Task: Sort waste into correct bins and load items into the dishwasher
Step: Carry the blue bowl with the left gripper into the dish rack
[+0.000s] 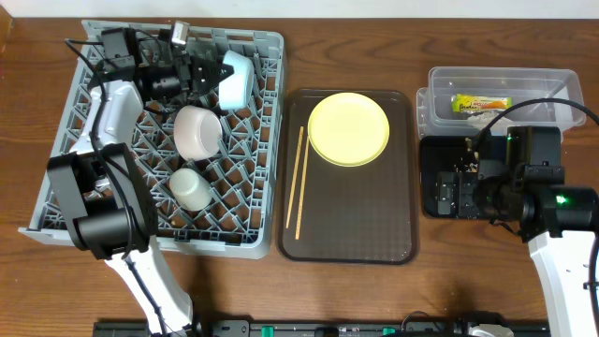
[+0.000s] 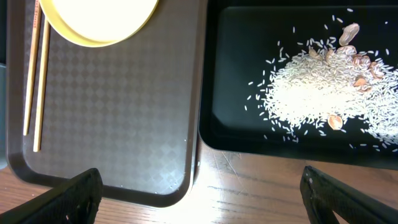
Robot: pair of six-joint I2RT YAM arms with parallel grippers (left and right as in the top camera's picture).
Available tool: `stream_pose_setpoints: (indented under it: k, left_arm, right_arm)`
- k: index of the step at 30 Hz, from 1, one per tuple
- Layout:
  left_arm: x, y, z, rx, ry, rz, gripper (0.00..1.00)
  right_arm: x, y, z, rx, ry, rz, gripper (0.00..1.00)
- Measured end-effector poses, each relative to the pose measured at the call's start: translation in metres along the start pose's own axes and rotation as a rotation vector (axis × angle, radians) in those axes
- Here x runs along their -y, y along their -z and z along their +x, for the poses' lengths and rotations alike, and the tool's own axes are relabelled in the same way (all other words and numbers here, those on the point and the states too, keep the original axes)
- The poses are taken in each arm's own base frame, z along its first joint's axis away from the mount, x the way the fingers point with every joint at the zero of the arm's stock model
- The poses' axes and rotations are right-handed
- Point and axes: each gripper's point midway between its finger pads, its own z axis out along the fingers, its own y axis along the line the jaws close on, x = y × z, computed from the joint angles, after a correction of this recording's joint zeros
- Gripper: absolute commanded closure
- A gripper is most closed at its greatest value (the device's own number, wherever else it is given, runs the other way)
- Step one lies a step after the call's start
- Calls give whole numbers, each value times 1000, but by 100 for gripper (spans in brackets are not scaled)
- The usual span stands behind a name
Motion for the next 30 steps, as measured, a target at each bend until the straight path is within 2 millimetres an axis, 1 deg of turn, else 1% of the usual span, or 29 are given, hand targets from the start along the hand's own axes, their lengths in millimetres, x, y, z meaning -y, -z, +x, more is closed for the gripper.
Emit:
stream_pose_setpoints:
  k: [1,2,4,5,6,8,9,12,14,15,21,22,24,26,28,30]
  left_arm:
    - [-3,3,-2,9,1,-16,91]
    - [-6,7,-3,19,1,-31,85]
    - [-11,13,-6,33,10,-51,83]
    - [-15,20,-8,49,12,-72,76]
    - [-18,24,-10,58,13,-85,74]
    - [-24,32,-12,76,22,-112,58]
    - [-26,36,-13,83,26,-121,56]
    - [-31,44,-14,98,52,-140,43]
    - [-32,48,-14,105,64,-146,42]
    - [-33,50,-14,107,72,-149,36]
    - [-49,68,-13,139,125,-240,35]
    - [-51,72,-13,146,126,-261,36]
    - [-48,79,-17,163,111,-302,39]
    - [-36,84,-22,179,74,-330,40]
    - [-16,85,-28,190,25,-343,40]
    - [6,83,-31,194,-24,-348,43]
  right_arm:
    - [0,0,0,-1,0,0,1]
    - [0,0,1,-3,0,0,1]
    - [0,0,1,-3,0,0,1]
    - [0,0,1,-3,0,0,1]
    - [0,0,1,-3,0,0,1]
    - [0,0,1,-2,0,0,1]
    - [0,0,1,-3,0,0,1]
    - [0,0,1,-3,-1,0,1]
    - [0,0,1,-3,-1,0,1]
    - [0,0,1,-3,0,0,1]
    - [0,0,1,-3,-1,0,1]
    - [0,0,1,-3,-1,0,1]
    - [0,0,1,-3,0,0,1]
    - [0,0,1,-2,0,0,1]
    - [0,0,1,-2,0,0,1]
    - [0,0,1,-2,0,0,1]
